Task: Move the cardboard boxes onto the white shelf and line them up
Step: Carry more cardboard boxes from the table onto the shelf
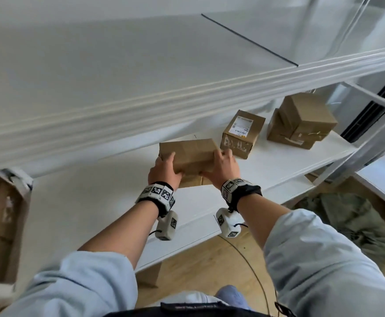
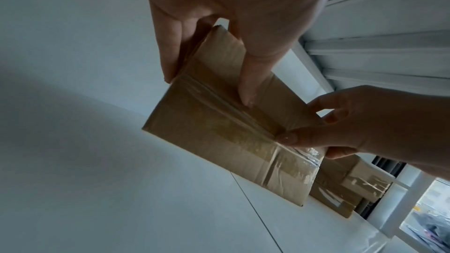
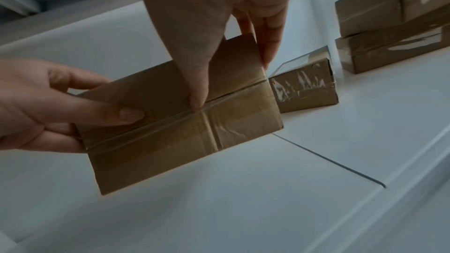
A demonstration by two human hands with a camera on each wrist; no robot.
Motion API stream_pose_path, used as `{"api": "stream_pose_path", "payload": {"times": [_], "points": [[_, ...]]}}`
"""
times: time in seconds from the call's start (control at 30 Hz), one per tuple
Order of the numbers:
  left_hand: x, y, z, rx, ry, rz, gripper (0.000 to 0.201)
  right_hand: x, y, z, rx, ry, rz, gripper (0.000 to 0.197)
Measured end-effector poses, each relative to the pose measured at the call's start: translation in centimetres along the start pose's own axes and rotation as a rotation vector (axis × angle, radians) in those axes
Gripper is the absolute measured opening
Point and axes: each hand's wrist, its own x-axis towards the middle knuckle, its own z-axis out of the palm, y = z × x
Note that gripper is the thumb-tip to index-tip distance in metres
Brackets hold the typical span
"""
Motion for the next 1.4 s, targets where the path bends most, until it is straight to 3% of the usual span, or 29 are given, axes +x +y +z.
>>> {"api": "stream_pose_path", "payload": {"times": [0.23, 0.5, 0.73, 0.93, 1.13, 1.4], "points": [[-8.7, -1.7, -1.0, -0.027, 0.077, -0.019, 0.074, -8.2, 0.1, 0.1, 0.043, 0.053, -0.055, 0.074], [-23.5, -3.1, -0.7, -0.107, 0.191, -0.134, 0.072, -18.5, 0.8, 0.0, 0.053, -0.03, -0.184, 0.073], [-33.5, -6.6, -3.7, -0.177, 0.298, -0.254, 0.069, -27.2, -2.5, 0.4, 0.089, -0.092, -0.305, 0.076], [-38.8, -11.2, -7.2, -0.191, 0.444, -0.343, 0.041, -32.9, -7.6, 1.7, 0.051, -0.113, -0.457, 0.08], [-42.9, -17.9, -10.5, -0.158, 0.548, -0.453, 0.031, -37.7, -14.9, 4.4, -0.013, -0.189, -0.58, 0.085], [-46.6, -33.5, -16.8, -0.202, 0.625, -0.584, 0.033, -42.1, -30.8, 9.0, -0.1, -0.196, -0.812, 0.074]]}}
